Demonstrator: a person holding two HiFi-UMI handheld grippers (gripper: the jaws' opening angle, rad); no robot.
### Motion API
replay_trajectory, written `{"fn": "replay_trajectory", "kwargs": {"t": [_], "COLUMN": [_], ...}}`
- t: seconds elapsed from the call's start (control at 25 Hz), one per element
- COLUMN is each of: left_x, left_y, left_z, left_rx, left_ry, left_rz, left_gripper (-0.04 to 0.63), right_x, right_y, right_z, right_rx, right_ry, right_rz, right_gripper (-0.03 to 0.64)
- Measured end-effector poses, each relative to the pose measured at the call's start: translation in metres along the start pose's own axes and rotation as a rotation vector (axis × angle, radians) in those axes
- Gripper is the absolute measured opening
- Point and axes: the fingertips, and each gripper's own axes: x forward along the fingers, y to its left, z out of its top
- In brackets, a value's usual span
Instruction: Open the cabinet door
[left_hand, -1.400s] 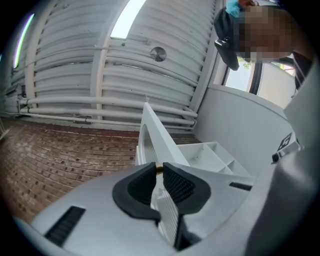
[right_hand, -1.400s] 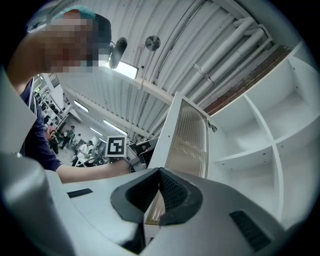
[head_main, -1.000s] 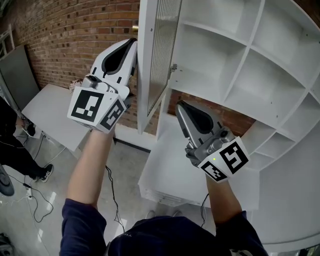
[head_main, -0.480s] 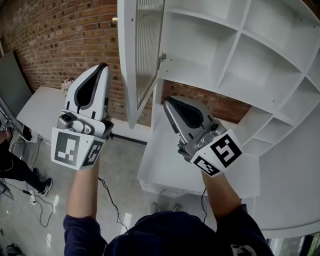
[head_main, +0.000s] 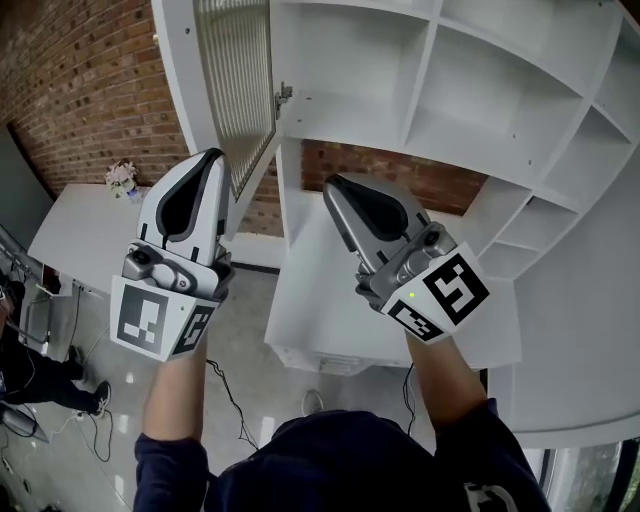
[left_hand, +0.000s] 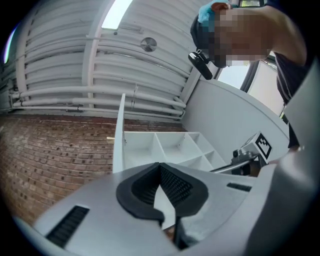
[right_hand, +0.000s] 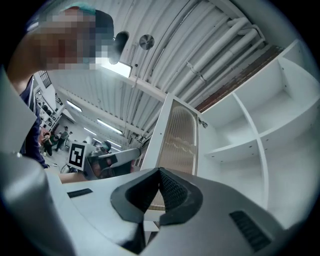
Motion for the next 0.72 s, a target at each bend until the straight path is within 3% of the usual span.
{"fn": "replay_trajectory", "kwargs": {"t": [0.36, 0.72], "left_x": [0.026, 0.011], "left_y": [-0.107, -0.225], "left_z": [-0.015, -0.017], "left_rx": [-0.075, -0.168], "left_ry": [0.039, 0.103], "left_rz": [-0.134, -0.179], "left_gripper": [0.006, 0.006], "right_x": [-0.097, -0.209], "right_y": [-0.024, -0.01], "right_z": [0.012, 0.027], "right_rx": [0.0, 0.025], "right_ry": [0.015, 0.052], "right_rz": [-0.112, -0.154], "right_gripper": [0.017, 0.017]}}
